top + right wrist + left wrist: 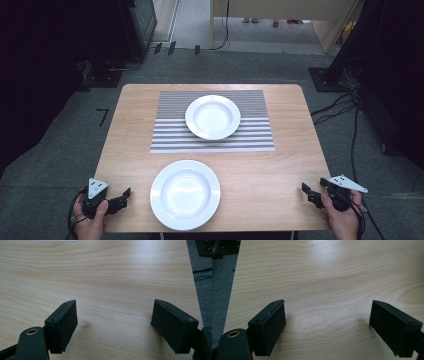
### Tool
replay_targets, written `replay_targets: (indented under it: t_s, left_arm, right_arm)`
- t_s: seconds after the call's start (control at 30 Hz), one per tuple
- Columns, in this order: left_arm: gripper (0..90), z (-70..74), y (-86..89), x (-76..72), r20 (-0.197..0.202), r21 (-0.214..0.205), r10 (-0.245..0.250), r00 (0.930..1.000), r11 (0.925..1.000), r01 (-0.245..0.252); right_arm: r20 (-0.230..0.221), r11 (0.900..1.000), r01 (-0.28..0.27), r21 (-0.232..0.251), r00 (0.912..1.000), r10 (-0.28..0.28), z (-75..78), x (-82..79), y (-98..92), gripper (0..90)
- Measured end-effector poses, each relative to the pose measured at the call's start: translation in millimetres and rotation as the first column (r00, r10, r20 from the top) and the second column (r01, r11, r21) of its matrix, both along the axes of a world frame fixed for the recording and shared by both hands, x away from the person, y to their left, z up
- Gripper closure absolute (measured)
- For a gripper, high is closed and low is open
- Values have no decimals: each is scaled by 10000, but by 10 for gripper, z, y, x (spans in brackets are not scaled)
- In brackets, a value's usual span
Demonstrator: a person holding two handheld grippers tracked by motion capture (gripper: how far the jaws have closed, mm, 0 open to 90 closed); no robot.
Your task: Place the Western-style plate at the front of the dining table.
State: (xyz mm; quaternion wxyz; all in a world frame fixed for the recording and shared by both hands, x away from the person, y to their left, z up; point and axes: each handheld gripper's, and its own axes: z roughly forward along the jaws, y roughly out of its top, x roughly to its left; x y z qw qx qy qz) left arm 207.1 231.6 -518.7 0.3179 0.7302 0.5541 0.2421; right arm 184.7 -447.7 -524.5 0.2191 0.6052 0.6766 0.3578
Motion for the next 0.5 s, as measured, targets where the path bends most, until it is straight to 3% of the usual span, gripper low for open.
replay_targets:
  t_s: [0.3,0.5]
  left_arm:
    - [131,-1,-2,1,8,-4,10,10000,10000,-10]
    - [129,0,-3,1,0,-25,64,10000,10000,-64]
  right_arm:
    - [-201,9936,-192,-1116,9997,170,-14,17,130,114]
    - [-258,9935,-202,-1124,9995,174,-15,24,131,94]
